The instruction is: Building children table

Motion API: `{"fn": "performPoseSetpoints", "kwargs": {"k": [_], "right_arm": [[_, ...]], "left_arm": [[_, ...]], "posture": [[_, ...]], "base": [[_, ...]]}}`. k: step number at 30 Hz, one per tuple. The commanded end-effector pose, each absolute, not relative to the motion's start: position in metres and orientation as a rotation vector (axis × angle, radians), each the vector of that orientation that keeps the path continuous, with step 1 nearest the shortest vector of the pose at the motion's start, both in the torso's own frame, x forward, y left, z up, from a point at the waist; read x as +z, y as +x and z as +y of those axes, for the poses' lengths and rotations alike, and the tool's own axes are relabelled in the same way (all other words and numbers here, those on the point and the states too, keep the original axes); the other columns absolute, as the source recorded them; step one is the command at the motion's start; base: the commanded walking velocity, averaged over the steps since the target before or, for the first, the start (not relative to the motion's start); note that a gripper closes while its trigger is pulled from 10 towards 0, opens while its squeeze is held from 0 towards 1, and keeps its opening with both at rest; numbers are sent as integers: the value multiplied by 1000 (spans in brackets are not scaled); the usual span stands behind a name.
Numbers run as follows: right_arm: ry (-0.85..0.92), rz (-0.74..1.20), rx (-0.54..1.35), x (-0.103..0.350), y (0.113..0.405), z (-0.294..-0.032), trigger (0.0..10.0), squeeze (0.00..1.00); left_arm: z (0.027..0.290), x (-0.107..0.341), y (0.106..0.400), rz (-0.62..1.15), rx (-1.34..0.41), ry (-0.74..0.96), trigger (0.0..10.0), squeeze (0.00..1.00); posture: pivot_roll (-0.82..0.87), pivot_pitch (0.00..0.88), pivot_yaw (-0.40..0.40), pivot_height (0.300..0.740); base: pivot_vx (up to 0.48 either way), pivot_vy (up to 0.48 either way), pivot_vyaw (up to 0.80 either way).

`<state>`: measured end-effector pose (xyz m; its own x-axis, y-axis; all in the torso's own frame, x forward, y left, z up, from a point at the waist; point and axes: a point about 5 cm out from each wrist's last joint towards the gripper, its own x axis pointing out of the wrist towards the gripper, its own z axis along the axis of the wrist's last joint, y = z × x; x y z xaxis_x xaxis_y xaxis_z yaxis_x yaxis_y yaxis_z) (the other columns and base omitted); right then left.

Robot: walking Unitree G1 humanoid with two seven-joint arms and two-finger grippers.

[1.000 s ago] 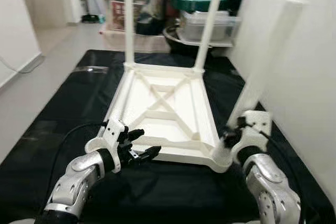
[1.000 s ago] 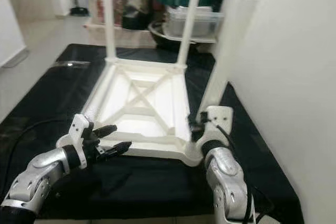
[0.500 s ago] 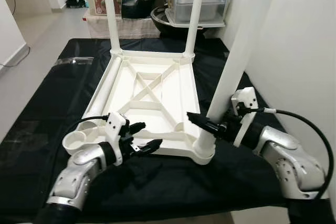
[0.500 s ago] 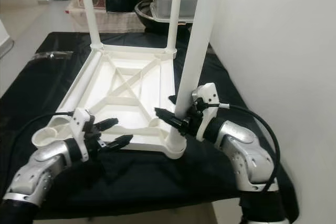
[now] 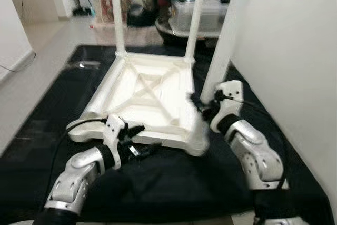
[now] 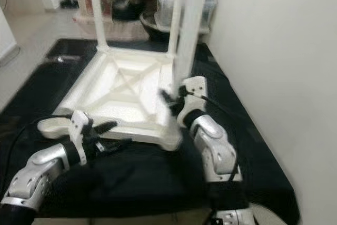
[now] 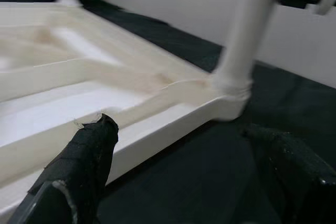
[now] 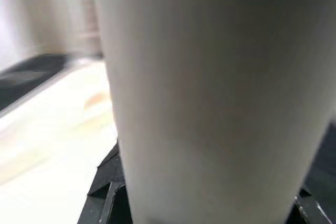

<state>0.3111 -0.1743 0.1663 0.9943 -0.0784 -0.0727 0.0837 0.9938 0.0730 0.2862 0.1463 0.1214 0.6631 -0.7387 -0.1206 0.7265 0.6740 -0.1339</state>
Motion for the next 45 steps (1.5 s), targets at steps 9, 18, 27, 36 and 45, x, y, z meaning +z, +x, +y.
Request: {"fn": "performPoseSetpoints", "kwargs": {"k": [9, 18, 27, 36, 45], "right_arm": [[148, 58, 348, 175, 280, -128, 10000, 1000], [111, -23, 979, 195, 274, -134, 10000, 0], [58, 102, 871, 171, 296, -136, 0, 0], [95, 214, -150, 149, 293, -192, 0, 0], [27, 168, 100, 162, 266, -148, 10000, 0]], "left_arm": [[137, 118, 288, 181, -852, -84, 10000, 0], [133, 117, 283, 170, -849, -95, 10000, 0], [145, 140, 272, 30, -610, -98, 10000, 0], [152, 146, 221, -47, -246, -115, 10000, 0], [168, 132, 210, 25, -161, -98, 10000, 0]], "posture": [[70, 0, -65, 740], [88, 0, -84, 740], [114, 0, -72, 740], [135, 0, -73, 740], [128, 0, -67, 740]], "base": [[0, 0, 0], [0, 0, 0], [0, 0, 0], [0, 0, 0], [0, 0, 0]]}}
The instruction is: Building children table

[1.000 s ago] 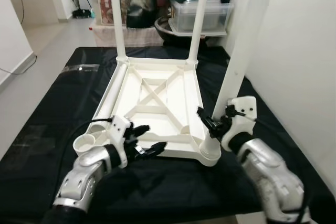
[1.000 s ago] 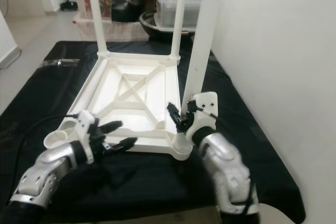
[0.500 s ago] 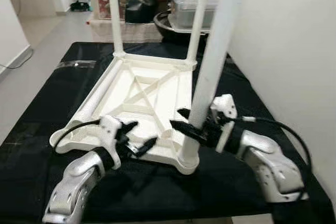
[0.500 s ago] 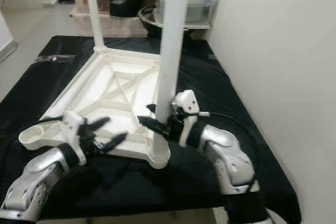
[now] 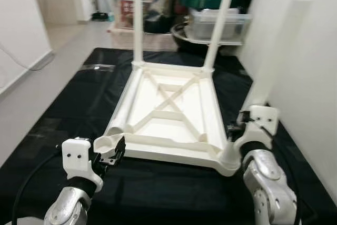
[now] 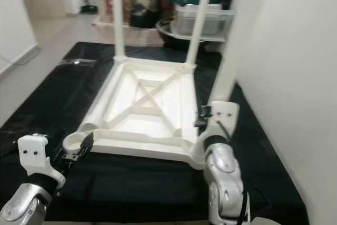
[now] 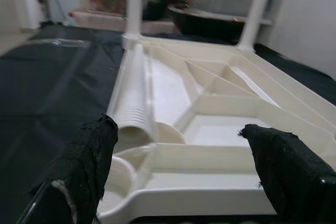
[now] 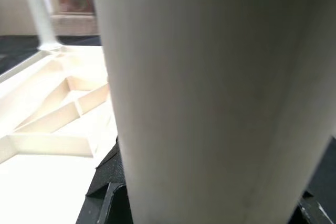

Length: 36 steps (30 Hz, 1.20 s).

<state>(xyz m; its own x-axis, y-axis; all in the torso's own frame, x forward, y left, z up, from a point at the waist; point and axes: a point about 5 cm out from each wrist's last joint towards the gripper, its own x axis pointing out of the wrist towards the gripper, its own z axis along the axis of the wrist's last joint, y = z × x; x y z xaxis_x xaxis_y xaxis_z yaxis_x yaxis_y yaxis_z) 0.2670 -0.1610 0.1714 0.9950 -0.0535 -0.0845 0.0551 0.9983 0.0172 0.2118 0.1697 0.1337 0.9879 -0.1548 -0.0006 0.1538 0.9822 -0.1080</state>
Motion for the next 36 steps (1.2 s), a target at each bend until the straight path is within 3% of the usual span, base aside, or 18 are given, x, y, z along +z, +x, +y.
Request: {"fn": "performPoseSetpoints", "kwargs": {"k": [1, 5, 6, 7, 10, 11, 14, 19, 23, 24, 25, 26, 27, 28, 31, 33, 34, 36], "right_arm": [[69, 127, 239, 170, 265, -139, 10000, 0], [87, 71, 390, 185, 262, -132, 10000, 47], [99, 38, 447, 193, 261, -132, 10000, 902], [58, 43, 507, 199, 262, -135, 10000, 1000], [-36, 77, 633, 205, 260, -137, 10000, 1000], [-75, 91, 696, 207, 258, -139, 10000, 0], [-95, 88, 755, 209, 257, -141, 10000, 0], [-166, 62, 1109, 210, 259, -151, 10000, 0], [-162, 68, 1175, 205, 261, -148, 10000, 0], [-134, 80, 1210, 202, 264, -144, 8196, 0], [-134, 80, 1210, 202, 264, -144, 8196, 0], [-96, 84, 1217, 199, 270, -139, 0, 0], [-96, 84, 1217, 199, 270, -139, 0, 0], [34, 81, 990, 197, 297, -138, 0, 0], [64, 86, 930, 196, 303, -138, 0, 0], [123, 161, 449, 178, 323, -160, 0, 0], [123, 161, 449, 178, 323, -160, 0, 0], [145, 246, -91, 152, 312, -195, 0, 0]], "left_arm": [[165, 132, 209, 32, -172, -103, 10000, 0], [159, 131, 209, 44, -188, -111, 10000, 0], [156, 131, 208, 49, -191, -119, 10000, 0], [154, 131, 206, 55, -190, -122, 10000, 0], [151, 131, 203, 62, -183, -133, 10000, 0], [151, 131, 202, 67, -181, -141, 10000, 0], [151, 130, 202, 70, -179, -147, 10000, 0], [147, 130, 206, 72, -208, -163, 10000, 0], [145, 129, 206, 75, -218, -166, 10000, 0], [144, 129, 206, 77, -223, -170, 10000, 0], [144, 129, 206, 77, -223, -170, 10000, 0], [143, 129, 205, 80, -227, -173, 10000, 0], [143, 129, 205, 80, -227, -173, 10000, 0], [143, 128, 205, 88, -222, -185, 10000, 0], [143, 128, 205, 90, -220, -188, 10000, 0], [144, 128, 204, 98, -227, -188, 10000, 0], [144, 128, 204, 98, -227, -188, 10000, 0], [144, 128, 203, 104, -232, -191, 10000, 0]], "posture": [[121, 0, -63, 740], [120, 0, -62, 740], [118, 0, -67, 740], [125, 0, -79, 740], [131, 0, -85, 740], [136, 0, -88, 740], [136, 0, -88, 740], [143, 0, -93, 740], [152, 0, -98, 740], [160, 0, -102, 740], [160, 0, -102, 740], [162, 0, -100, 740], [162, 0, -100, 740], [164, 0, -97, 740], [164, 0, -97, 740], [153, 0, -84, 740], [153, 0, -84, 740], [151, 0, -82, 740]], "base": [[0, 0, 0], [0, 0, 0], [0, 0, 0], [0, 0, 0], [0, 0, 0], [0, 0, 0], [0, 0, 0], [0, 0, 0], [0, 0, 0], [0, 0, 0], [0, 0, 0], [0, 0, 0], [0, 0, 0], [0, 0, 0], [0, 0, 0], [0, 0, 0], [0, 0, 0], [0, 0, 0]]}}
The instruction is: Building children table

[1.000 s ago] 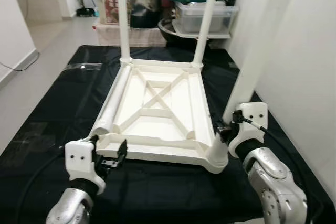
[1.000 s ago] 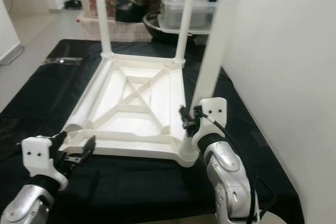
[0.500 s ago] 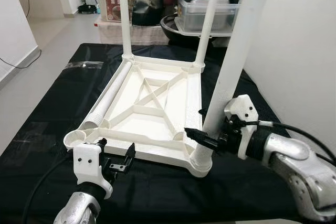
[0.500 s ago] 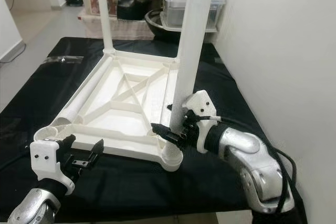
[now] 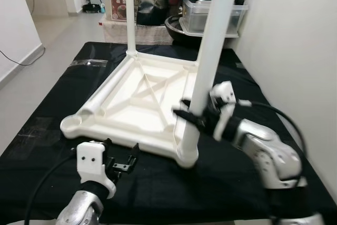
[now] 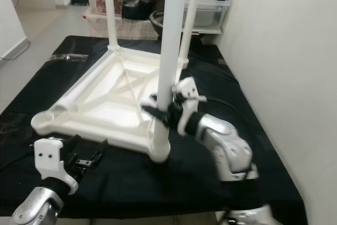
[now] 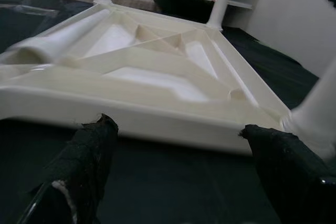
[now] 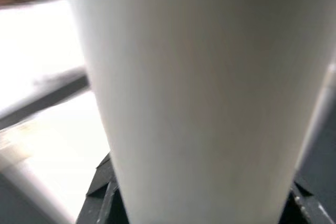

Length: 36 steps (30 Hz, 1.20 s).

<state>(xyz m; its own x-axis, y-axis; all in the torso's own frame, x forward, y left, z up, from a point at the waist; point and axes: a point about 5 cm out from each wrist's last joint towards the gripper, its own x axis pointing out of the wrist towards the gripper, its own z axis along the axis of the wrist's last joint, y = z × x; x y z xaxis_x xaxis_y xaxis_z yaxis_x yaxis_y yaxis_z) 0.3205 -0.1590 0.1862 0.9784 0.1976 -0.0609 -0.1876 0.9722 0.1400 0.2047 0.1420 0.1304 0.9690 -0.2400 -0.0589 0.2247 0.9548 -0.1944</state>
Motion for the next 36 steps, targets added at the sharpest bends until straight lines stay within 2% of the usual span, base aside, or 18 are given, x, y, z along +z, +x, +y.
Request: {"fn": "performPoseSetpoints", "kwargs": {"k": [1, 3, 4, 8, 9, 11, 12, 14, 15, 16, 17, 18, 22, 27, 28, 29, 30, 36], "right_arm": [[145, 246, -91, 152, 312, -195, 0, 0], [168, 280, -307, 140, 280, -203, 0, 0], [169, 303, -251, 139, 269, -192, 3922, 0], [170, 317, -203, 139, 263, -184, 3922, 0], [181, 258, -70, 150, 260, -168, 10000, 0], [191, 211, 17, 158, 259, -158, 10000, 0], [216, 141, 124, 170, 261, -153, 10000, 1000], [216, 141, 124, 170, 261, -153, 10000, 1000], [244, 121, 248, 178, 262, -146, 10000, 1000], [244, 121, 248, 178, 262, -146, 10000, 1000], [232, 108, 410, 186, 262, -143, 10000, 1000], [179, 79, 530, 194, 266, -149, 10000, 0], [76, 23, 723, 205, 269, -161, 10000, 0], [43, 4, 933, 208, 265, -161, 10000, 0], [41, 11, 1021, 205, 264, -159, 8824, 0], [41, 11, 1021, 205, 264, -159, 8824, 0], [43, 24, 1094, 201, 264, -156, 353, 0], [81, 42, 1203, 195, 256, -149, 0, 0]], "left_arm": [[144, 128, 203, 104, -232, -191, 10000, 0], [144, 127, 202, 109, -233, -194, 10000, 0], [145, 127, 202, 112, -232, -195, 10000, 0], [146, 127, 202, 114, -231, -195, 10000, 0], [145, 126, 203, 120, -245, -197, 10000, 0], [145, 125, 204, 126, -257, -198, 10000, 0], [143, 125, 205, 128, -269, -202, 10000, 0], [143, 125, 205, 128, -269, -202, 10000, 0], [141, 124, 206, 129, -277, -203, 10000, 0], [141, 124, 206, 129, -277, -203, 10000, 0], [141, 124, 206, 130, -278, -208, 10000, 0], [141, 123, 207, 133, -267, -226, 10000, 0], [142, 121, 209, 134, -256, -244, 10000, 0], [139, 121, 209, 132, -273, -246, 10000, 0], [138, 121, 209, 132, -277, -247, 10000, 0], [138, 121, 209, 132, -277, -247, 10000, 0], [137, 120, 209, 133, -276, -249, 10000, 0], [137, 120, 208, 133, -266, -257, 10000, 0]], "posture": [[151, 0, -82, 740], [149, 0, -73, 740], [144, 0, -66, 740], [140, 0, -63, 740], [124, 0, -52, 740], [117, 0, -47, 740], [115, 0, -47, 740], [115, 0, -47, 740], [117, 0, -51, 740], [117, 0, -51, 740], [117, 0, -55, 740], [121, 0, -60, 740], [127, 0, -69, 740], [132, 0, -79, 740], [141, 0, -87, 740], [141, 0, -87, 740], [150, 0, -96, 740], [160, 0, -101, 740]], "base": [[0, 0, 0], [0, 0, 0], [0, 0, 0], [0, 0, 0], [0, 0, 0], [0, 0, 0], [0, 0, 0], [0, 0, 0], [0, 0, 0], [0, 0, 0], [0, 0, 0], [0, 0, 0], [0, 0, 0], [0, 0, 0], [0, 0, 0], [0, 0, 0], [0, 0, 0], [0, 0, 0]]}}
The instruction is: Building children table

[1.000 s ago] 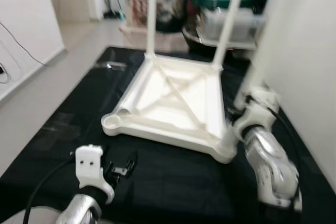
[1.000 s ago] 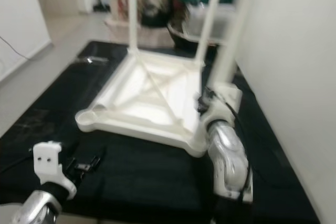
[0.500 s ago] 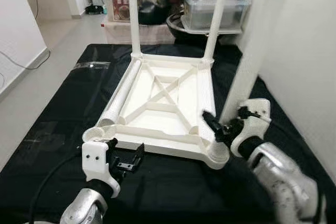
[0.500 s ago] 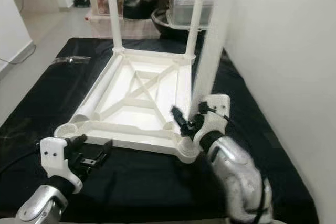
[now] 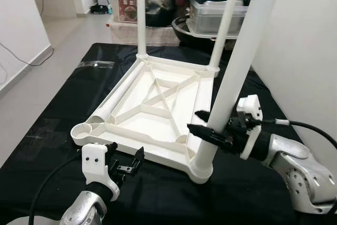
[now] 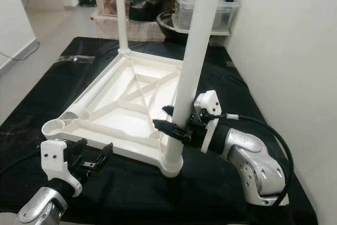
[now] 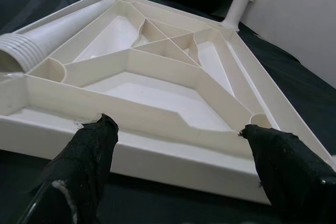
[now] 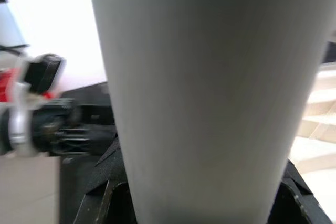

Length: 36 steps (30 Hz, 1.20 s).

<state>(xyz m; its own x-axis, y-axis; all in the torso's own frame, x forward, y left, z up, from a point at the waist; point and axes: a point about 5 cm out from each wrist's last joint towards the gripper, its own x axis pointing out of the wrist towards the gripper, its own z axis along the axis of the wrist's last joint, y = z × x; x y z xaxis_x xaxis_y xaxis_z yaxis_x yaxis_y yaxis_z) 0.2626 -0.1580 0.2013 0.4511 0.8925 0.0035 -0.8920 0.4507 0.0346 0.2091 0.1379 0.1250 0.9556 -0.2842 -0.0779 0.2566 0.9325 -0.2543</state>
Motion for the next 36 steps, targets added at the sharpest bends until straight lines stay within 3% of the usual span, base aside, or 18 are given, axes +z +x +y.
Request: {"fn": "performPoseSetpoints", "kwargs": {"k": [1, 3, 4, 5, 6, 9, 13, 16, 17, 21, 22, 26, 27, 28, 29, 32, 35, 36], "right_arm": [[81, 42, 1203, 195, 256, -149, 0, 0], [84, 81, 1136, 184, 256, -148, 0, 0], [97, 230, 659, 151, 282, -163, 0, 0], [107, 296, 388, 136, 289, -177, 0, 0], [107, 296, 388, 136, 289, -177, 0, 0], [111, 352, -74, 121, 283, -202, 0, 0], [112, 338, -247, 124, 270, -207, 0, 0], [100, 326, -258, 128, 266, -200, 0, 0], [76, 307, -236, 134, 265, -193, 10000, 0], [184, 219, -39, 147, 266, -165, 10000, 0], [213, 178, 30, 154, 267, -158, 10000, 1000], [230, 152, 162, 164, 270, -146, 10000, 1000], [180, 30, 612, 188, 264, -142, 10000, 0], [180, 30, 612, 188, 264, -142, 10000, 0], [137, -5, 763, 195, 258, -143, 10000, 0], [78, -12, 924, 198, 255, -147, 10000, 0], [46, 8, 984, 195, 258, -148, 10000, 0], [30, 26, 1023, 191, 262, -149, 7098, 0]], "left_arm": [[137, 120, 208, 133, -266, -257, 10000, 0], [138, 120, 208, 136, -270, -256, 10000, 0], [139, 118, 209, 144, -281, -258, 10000, 0], [138, 118, 210, 147, -288, -260, 10000, 0], [138, 118, 210, 147, -288, -260, 10000, 0], [136, 117, 210, 151, -299, -268, 10000, 0], [138, 117, 210, 153, -294, -273, 10000, 0], [139, 117, 211, 154, -299, -268, 10000, 0], [139, 117, 211, 155, -304, -265, 10000, 0], [139, 116, 212, 158, -311, -266, 10000, 0], [138, 115, 212, 159, -316, -266, 10000, 0], [137, 114, 210, 160, -318, -265, 10000, 0], [138, 114, 211, 158, -306, -277, 10000, 0], [138, 114, 211, 158, -306, -277, 10000, 0], [138, 115, 212, 155, -308, -274, 10000, 0], [137, 115, 212, 152, -313, -265, 10000, 0], [137, 114, 211, 153, -312, -264, 10000, 0], [137, 114, 211, 154, -308, -263, 10000, 0]], "posture": [[160, 0, -101, 740], [149, 0, -86, 740], [132, 0, -75, 740], [126, 0, -70, 740], [126, 0, -70, 740], [120, 0, -68, 740], [118, 0, -63, 740], [113, 0, -56, 740], [104, 0, -51, 740], [101, 0, -50, 740], [103, 0, -55, 740], [105, 0, -58, 740], [115, 0, -58, 740], [115, 0, -58, 740], [119, 0, -63, 740], [121, 0, -64, 740], [127, 0, -70, 740], [135, 0, -75, 740]], "base": [[0, 0, 0], [0, 0, 0], [0, 0, 0], [0, 0, 0], [0, 0, 0], [0, 0, 0], [0, 0, 0], [0, 0, 0], [0, 0, 0], [0, 0, 0], [0, 0, 0], [0, 0, 0], [0, 0, 0], [0, 0, 0], [0, 0, 0], [0, 0, 0], [0, 0, 0], [0, 0, 0]]}}
